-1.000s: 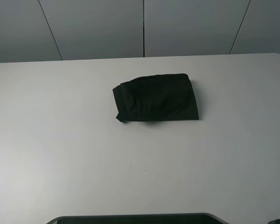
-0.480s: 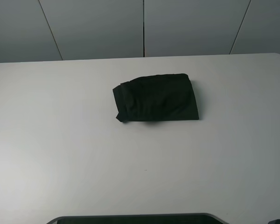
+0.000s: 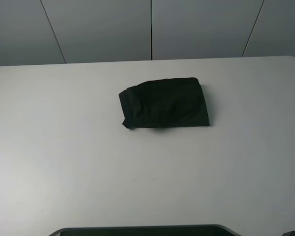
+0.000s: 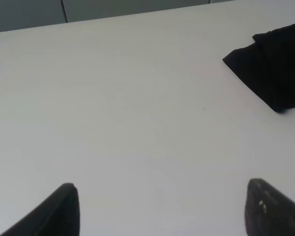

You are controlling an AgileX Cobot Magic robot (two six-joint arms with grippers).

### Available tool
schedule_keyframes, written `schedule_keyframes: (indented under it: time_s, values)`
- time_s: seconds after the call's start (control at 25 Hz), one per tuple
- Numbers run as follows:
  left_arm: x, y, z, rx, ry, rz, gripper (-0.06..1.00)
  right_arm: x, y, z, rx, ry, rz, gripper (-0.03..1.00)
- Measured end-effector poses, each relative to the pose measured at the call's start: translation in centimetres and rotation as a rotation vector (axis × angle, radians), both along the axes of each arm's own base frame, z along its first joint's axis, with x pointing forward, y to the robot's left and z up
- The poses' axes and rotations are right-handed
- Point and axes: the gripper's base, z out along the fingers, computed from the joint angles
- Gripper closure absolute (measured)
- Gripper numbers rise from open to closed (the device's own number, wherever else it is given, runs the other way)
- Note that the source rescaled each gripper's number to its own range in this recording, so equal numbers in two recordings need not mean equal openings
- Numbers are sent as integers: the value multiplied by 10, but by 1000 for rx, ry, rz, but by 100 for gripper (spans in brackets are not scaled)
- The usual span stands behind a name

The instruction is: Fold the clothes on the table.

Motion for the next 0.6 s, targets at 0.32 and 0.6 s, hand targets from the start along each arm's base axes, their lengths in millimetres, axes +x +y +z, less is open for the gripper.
schedule_keyframes:
  time_s: [0.32,0.6]
  values:
    - [0,-1,-1,-9,5,-5,5,0,-2,0,13,-8,-36,18]
    - [0,-1,-1,-21,8,2,5,0,-2,0,14,-8,-38,18]
